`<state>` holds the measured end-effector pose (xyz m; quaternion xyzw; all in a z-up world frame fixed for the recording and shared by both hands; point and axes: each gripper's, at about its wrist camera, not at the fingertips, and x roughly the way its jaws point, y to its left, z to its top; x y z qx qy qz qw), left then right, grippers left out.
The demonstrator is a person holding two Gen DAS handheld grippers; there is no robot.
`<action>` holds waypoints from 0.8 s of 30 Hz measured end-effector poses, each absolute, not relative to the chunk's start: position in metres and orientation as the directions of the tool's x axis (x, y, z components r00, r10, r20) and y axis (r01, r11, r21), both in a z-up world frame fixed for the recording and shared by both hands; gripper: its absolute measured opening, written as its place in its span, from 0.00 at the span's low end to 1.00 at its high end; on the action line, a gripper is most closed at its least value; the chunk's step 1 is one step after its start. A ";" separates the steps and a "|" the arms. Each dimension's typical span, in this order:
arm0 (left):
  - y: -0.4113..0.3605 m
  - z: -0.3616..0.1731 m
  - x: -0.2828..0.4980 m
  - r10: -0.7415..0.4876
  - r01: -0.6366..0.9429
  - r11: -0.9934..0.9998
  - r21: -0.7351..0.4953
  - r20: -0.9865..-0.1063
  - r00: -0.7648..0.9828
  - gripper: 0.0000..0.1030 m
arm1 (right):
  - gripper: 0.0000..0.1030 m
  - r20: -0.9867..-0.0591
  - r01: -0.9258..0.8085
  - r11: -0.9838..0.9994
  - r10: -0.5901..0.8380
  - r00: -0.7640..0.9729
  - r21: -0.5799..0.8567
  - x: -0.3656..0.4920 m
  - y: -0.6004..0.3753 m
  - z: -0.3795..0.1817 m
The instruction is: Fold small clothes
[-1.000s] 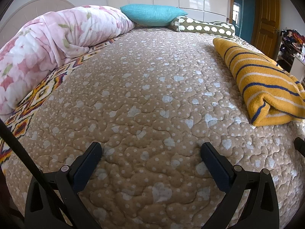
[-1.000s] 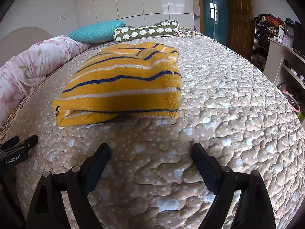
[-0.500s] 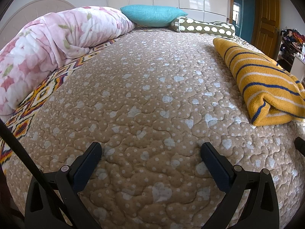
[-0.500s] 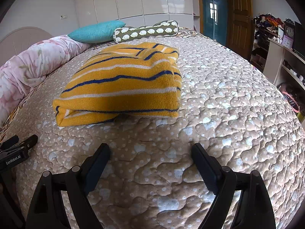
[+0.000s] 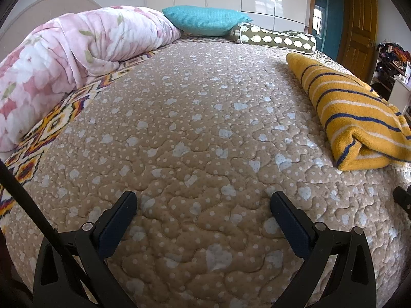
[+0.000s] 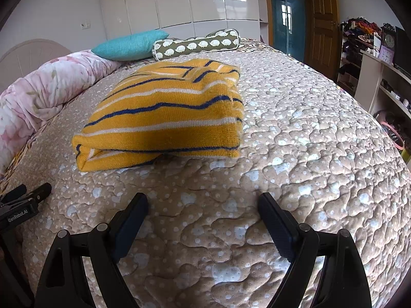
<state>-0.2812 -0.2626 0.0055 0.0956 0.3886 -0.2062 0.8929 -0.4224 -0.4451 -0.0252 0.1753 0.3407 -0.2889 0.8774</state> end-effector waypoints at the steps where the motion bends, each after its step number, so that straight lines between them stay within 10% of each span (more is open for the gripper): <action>1: -0.258 0.011 -0.282 -0.282 0.420 0.907 0.018 -0.716 0.639 1.00 | 0.88 -0.701 0.628 0.771 -0.393 0.595 0.101 -0.421 -0.443 -0.025; 12: -0.207 0.132 -0.342 -0.238 0.260 0.965 0.036 -0.297 0.925 1.00 | 0.88 -0.680 0.643 0.758 -0.414 0.605 0.110 -0.428 -0.435 -0.015; 24: -0.210 0.162 -0.378 -0.464 0.484 0.873 0.062 -0.201 0.863 1.00 | 0.89 -0.610 0.636 0.770 -0.529 0.590 -0.052 -0.429 -0.388 0.026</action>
